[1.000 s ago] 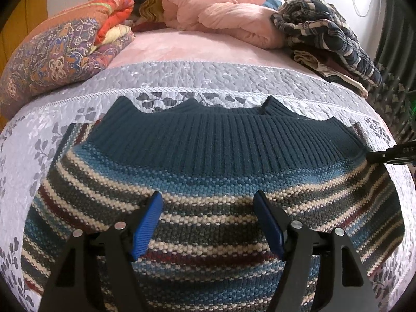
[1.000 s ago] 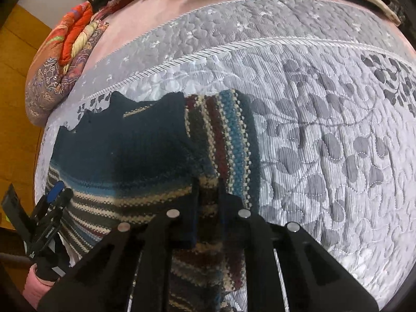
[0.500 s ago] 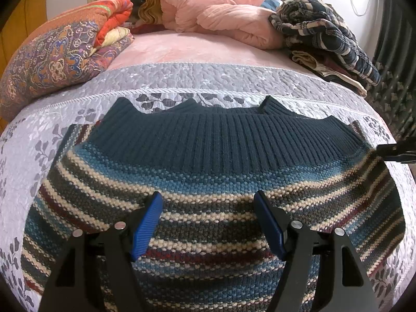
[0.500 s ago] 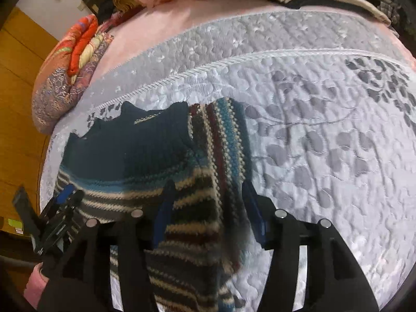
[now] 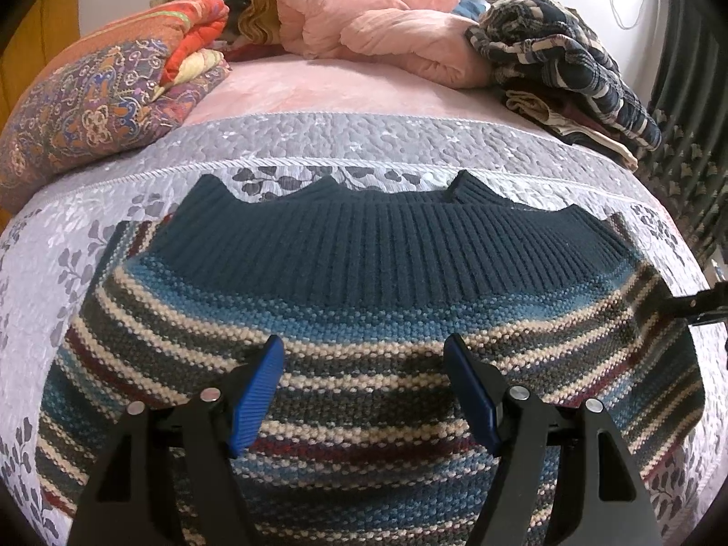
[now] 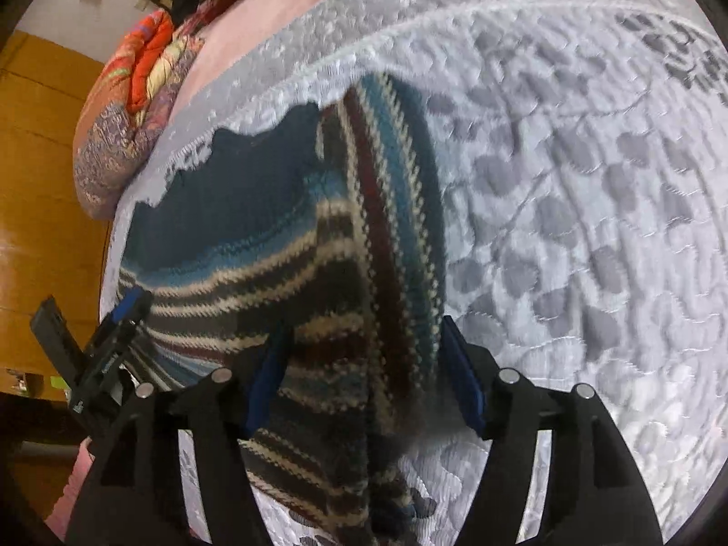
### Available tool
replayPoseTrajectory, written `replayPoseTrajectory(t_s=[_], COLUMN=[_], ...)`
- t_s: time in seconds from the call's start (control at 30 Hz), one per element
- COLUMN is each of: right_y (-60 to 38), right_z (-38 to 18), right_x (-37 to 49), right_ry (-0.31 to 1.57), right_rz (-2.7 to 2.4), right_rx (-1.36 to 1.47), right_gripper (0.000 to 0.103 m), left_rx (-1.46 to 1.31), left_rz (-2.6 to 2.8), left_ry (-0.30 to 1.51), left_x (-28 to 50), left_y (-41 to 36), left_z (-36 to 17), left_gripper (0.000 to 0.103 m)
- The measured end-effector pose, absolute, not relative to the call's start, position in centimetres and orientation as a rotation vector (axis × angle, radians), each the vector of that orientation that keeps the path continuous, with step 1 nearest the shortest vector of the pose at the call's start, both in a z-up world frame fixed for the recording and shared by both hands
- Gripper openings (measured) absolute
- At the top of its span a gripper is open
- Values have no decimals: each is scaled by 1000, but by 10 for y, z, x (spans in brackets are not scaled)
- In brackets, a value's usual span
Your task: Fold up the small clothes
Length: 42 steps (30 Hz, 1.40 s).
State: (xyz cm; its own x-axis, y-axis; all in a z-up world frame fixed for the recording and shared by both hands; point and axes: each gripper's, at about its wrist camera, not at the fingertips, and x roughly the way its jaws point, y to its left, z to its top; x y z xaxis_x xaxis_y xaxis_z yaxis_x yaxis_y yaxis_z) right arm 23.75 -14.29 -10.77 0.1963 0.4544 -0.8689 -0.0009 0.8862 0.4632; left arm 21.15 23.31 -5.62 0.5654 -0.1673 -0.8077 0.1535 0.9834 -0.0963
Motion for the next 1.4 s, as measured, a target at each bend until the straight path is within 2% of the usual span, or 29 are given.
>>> replayPoseTrajectory(t_s=[0.07, 0.17, 0.33, 0.47, 0.67, 1.0, 1.2, 1.4], right_y=[-136, -130, -134, -140, -122, -13, 51, 105], right_z=[-111, -109, -113, -105, -63, 6, 19, -1], right_x=[237, 239, 241, 239, 235, 239, 251, 259], right_ry=[1335, 1324, 1316, 1302, 1261, 1232, 1249, 1308], right_rz=[337, 359, 362, 370, 402, 471, 485, 476], right_rx=[379, 372, 412, 471, 466, 227, 112, -12], right_gripper=[61, 45, 37, 24, 22, 21, 20, 20], left_rx=[-14, -14, -35, -28, -66, -125, -164, -201], left_rz=[-188, -189, -196, -202, -229, -211, -195, -181], left_ry=[953, 954, 967, 973, 988, 970, 950, 948], left_x=[212, 213, 216, 217, 217, 218, 219, 221], left_y=[233, 233, 237, 238, 244, 274, 297, 320], left_z=[-58, -58, -58, -61, -58, -45, -37, -35], left_gripper=[73, 73, 73, 74, 74, 74, 74, 74])
